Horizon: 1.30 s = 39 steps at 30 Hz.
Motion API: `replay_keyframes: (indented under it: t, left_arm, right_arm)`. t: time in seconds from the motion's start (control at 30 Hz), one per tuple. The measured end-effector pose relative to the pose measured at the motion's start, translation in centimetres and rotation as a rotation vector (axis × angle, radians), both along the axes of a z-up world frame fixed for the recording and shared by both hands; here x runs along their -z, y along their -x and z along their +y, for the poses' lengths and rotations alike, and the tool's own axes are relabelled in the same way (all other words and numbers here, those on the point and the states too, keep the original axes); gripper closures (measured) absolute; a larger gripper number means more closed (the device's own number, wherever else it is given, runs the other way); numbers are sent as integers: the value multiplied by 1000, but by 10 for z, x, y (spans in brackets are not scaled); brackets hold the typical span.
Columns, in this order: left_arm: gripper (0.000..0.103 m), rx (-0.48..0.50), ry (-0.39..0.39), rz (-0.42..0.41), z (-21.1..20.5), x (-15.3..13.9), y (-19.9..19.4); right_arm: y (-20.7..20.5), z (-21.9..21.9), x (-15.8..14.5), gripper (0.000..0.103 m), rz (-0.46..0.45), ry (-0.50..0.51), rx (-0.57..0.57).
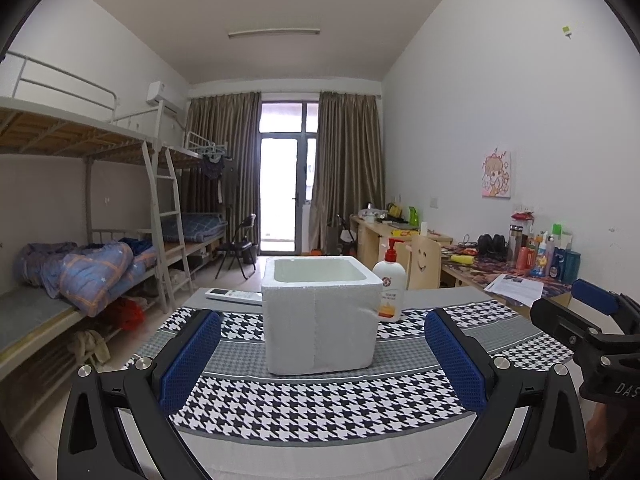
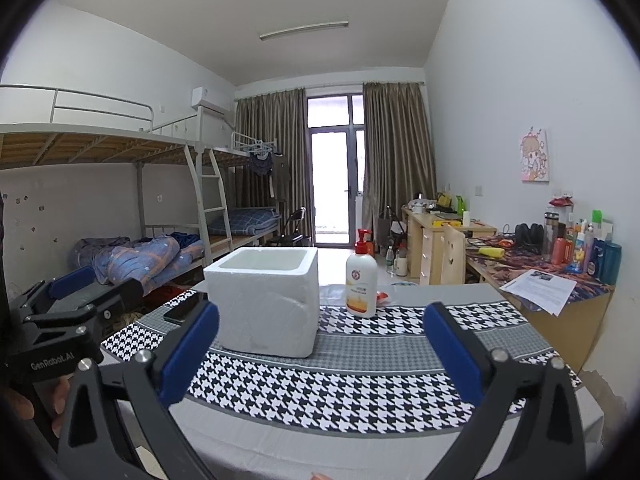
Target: Organize soft objects
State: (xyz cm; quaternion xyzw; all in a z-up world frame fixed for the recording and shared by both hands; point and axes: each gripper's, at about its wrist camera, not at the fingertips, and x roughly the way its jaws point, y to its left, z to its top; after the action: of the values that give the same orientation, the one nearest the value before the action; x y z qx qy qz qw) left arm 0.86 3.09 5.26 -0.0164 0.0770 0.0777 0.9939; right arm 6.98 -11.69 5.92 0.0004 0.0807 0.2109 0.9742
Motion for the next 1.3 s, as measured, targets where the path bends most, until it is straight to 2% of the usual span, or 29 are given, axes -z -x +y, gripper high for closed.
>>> replay_keyframes:
  t: [0.37, 0.67, 0.87, 1.07, 1.3]
  left_arm:
    - [1, 31, 9, -20, -11, 26, 25]
    - [1, -5, 27, -45, -12, 50, 40]
    - [1, 0, 2, -36, -17, 53, 44]
    - [1, -1, -4, -24, -19, 57, 42]
    - [1, -6, -1, -21, -18, 58, 44]
  right_arm:
    - [23, -6, 20, 0, -24, -4, 0]
    - [38, -6, 49, 0, -5, -19, -29]
    - [40, -5, 52, 0, 0, -18, -33]
    - [36, -2, 56, 0, 28, -16, -39]
    - [40, -1, 56, 0, 18, -2, -46]
